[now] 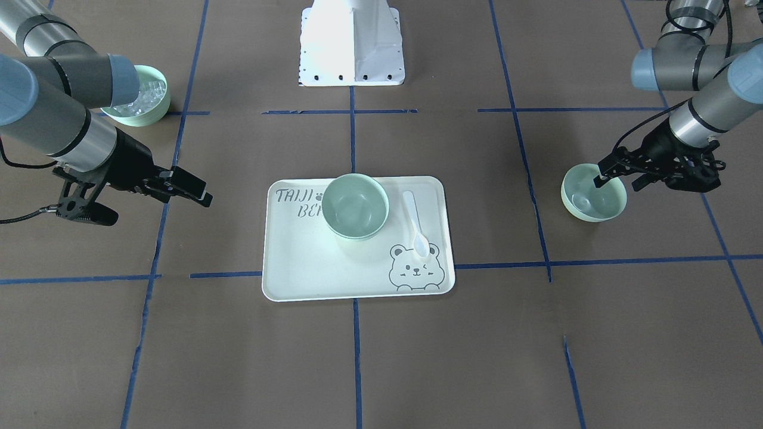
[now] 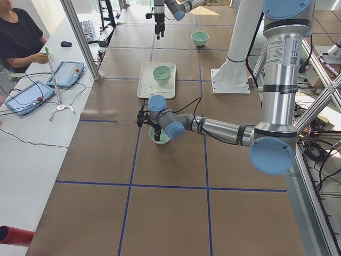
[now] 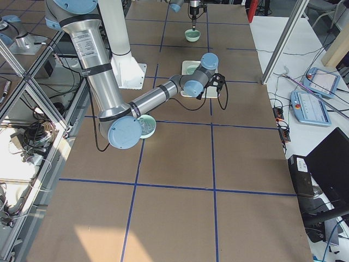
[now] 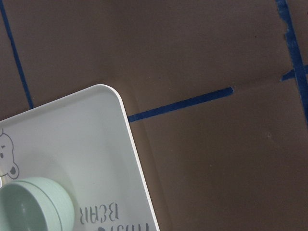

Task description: Stack green bowls together

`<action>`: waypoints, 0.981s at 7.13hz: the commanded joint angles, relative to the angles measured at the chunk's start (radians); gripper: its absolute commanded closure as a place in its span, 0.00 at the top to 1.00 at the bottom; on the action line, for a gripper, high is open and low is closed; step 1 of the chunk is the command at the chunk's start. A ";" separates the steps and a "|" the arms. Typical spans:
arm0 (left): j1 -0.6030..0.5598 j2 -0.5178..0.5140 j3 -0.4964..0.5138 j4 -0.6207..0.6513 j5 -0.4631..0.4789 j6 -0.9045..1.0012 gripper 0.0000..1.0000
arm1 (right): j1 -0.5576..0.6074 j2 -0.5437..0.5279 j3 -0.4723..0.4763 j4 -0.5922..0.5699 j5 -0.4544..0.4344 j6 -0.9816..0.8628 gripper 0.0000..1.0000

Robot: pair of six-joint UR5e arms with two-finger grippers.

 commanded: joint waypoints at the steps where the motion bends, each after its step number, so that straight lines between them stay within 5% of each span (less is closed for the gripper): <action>1: 0.021 0.013 0.009 -0.005 0.073 0.000 1.00 | 0.005 -0.011 -0.002 0.000 -0.004 -0.018 1.00; 3: 0.027 0.019 0.038 -0.010 0.085 -0.003 1.00 | 0.004 -0.011 0.000 0.000 -0.001 -0.018 1.00; 5: 0.048 0.011 0.068 -0.014 0.085 0.001 0.83 | 0.004 -0.009 -0.003 0.000 -0.004 -0.018 1.00; 7: 0.059 0.010 0.068 -0.011 0.076 -0.004 0.00 | 0.002 -0.009 -0.003 0.000 -0.004 -0.018 1.00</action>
